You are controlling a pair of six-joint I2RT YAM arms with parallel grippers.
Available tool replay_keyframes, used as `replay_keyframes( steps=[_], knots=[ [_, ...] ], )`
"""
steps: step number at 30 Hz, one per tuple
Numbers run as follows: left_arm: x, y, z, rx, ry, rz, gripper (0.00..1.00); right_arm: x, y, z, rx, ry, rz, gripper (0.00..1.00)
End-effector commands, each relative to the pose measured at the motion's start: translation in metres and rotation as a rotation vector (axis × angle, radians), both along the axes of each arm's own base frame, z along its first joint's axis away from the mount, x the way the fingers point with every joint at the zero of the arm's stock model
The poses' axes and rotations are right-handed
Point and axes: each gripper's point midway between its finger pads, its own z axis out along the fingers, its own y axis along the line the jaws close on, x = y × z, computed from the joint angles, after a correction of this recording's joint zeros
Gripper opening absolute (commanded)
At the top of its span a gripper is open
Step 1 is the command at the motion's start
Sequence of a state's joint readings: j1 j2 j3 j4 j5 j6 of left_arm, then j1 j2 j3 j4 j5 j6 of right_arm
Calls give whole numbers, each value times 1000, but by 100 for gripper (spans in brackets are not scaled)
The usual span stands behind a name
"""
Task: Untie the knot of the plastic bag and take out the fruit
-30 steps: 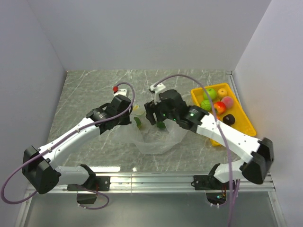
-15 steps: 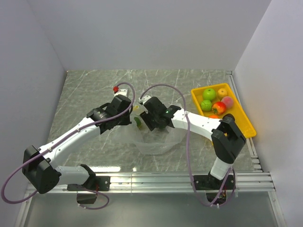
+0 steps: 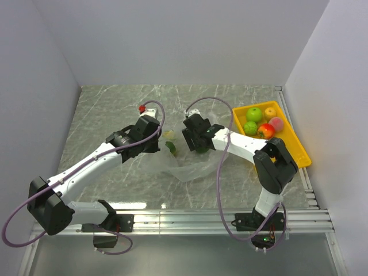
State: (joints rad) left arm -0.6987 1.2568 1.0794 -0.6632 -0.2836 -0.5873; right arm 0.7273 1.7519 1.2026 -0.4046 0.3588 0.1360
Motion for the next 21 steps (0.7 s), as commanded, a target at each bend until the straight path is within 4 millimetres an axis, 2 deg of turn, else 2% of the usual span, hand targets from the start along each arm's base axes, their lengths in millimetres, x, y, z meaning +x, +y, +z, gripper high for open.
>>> replay_keyframes(
  steps=[1,5,11,13,17,21],
  knots=[
    [4,-5,8,-11,-12,-25,14,13,-17,-5,-1,-30,-119,82],
    [4,-7,8,-21,-9,-33,14,10,-24,-31,11,47,-152,82],
    [0,-12,3,-49,8,-40,14,-12,-25,-66,28,148,-141,82],
    [-2,-15,0,-67,18,-43,14,-18,-23,-71,48,166,-138,81],
    [-4,-20,-4,-94,27,-48,14,-28,-9,-69,109,205,-94,79],
    [-5,-26,-10,-113,37,-51,14,-37,-10,-72,94,240,-125,90]
  ],
)
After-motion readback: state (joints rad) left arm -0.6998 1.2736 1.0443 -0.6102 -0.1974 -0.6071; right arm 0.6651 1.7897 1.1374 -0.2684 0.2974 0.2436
